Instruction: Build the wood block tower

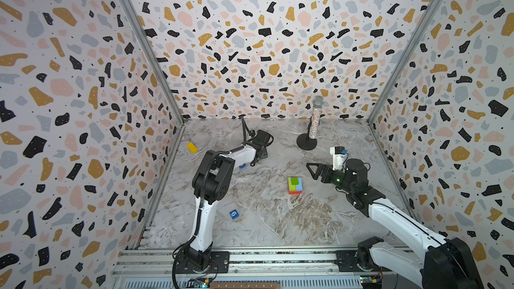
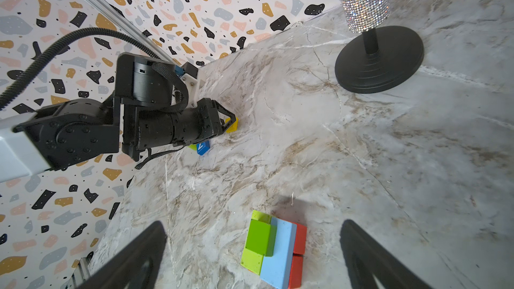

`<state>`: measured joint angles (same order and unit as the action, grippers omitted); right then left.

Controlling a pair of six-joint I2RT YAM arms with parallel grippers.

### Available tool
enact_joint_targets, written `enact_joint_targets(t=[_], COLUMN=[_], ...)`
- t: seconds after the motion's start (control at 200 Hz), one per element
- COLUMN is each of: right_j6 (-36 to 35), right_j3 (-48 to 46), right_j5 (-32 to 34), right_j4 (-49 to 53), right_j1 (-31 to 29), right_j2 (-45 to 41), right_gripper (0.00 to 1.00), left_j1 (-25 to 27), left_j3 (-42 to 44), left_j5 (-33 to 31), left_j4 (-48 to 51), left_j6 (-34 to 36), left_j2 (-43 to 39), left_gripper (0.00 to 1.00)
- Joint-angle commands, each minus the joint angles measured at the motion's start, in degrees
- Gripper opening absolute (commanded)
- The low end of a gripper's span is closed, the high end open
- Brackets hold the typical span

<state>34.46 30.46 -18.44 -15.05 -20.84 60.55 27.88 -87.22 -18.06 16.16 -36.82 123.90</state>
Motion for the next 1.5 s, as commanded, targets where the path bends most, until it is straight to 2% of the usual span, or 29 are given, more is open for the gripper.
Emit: enact_joint_targets(t=[0.0, 0.195, 0.556, 0.761, 1.176, 1.492], right_j6=[0.22, 0.17, -0.17, -0.27, -0.53, -0.53], right_j3=[-0.04, -0.04, 0.04, 0.08, 0.25, 0.19], right_j5=[-0.2, -0.15, 0.33, 0.6, 1.29, 1.3], right_j4=[-0.97, -0.99, -0.45, -0.17, 0.21, 0.35], right_j1=[0.14, 0.19, 0.14, 0.19, 0.45, 0.89], right_j2=[-1.3, -1.44, -1.93, -2.27, -1.72, -1.0], right_gripper=[0.99, 0.99, 0.99, 0.99, 0.99, 0.99], left_j1=[-0.11, -0.09, -0.02, 0.03, 2.35, 5.49], left_j3=[-0.51, -0.33, -0.01, -0.15, 1.6, 5.37], left_j5=[-1.36, -1.37, -1.29, -1.92, -1.41, -1.33], left_j4=[0.85, 0.84, 0.66, 1.8, 5.93, 7.97], left_j6=[0.78, 0.96, 1.2, 1.89, 4.08, 2.04], left_j2=[1.22, 1.25, 1.61, 0.47, -7.24, -15.15], left_gripper=[0.41, 0.41, 0.27, 0.25, 0.26, 0.26])
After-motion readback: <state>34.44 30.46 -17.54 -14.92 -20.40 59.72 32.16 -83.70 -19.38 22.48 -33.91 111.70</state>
